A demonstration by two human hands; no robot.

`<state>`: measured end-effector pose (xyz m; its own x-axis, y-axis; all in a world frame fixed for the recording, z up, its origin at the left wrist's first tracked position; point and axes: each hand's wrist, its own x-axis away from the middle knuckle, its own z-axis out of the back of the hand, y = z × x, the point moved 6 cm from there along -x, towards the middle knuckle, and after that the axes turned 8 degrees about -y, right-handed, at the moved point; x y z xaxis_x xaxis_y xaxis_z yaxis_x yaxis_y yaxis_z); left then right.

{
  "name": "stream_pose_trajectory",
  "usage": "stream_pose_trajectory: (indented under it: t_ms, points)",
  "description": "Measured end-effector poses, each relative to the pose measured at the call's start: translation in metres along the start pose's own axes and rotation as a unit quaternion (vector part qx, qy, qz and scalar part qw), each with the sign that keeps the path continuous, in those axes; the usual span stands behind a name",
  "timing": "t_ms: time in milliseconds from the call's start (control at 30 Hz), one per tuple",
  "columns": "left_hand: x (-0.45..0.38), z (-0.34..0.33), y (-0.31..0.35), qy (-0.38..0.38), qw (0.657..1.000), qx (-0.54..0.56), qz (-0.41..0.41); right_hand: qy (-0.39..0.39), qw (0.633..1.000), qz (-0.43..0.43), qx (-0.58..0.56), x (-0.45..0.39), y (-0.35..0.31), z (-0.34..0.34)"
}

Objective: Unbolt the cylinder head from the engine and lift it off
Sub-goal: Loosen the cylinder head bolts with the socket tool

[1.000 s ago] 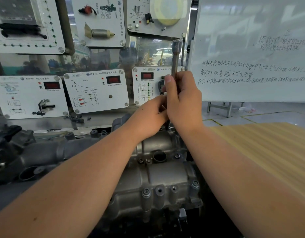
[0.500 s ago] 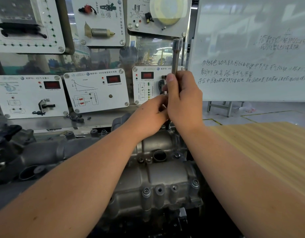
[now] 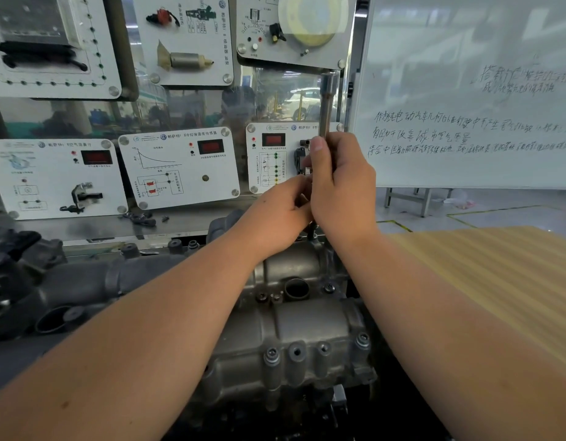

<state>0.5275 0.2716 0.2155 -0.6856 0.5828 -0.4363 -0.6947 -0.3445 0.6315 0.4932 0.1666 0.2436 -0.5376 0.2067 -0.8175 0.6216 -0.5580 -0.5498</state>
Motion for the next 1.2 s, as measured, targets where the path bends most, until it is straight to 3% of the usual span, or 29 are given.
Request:
stream_pose_trajectory:
  t_ms: [1200]
  points:
    - [0.0030, -0.0006, 0.0032, -0.009, 1.000, -0.017, 0.002, -0.003, 1.000, -0.006, 0.014, 0.0007, -0.0003, -0.0004]
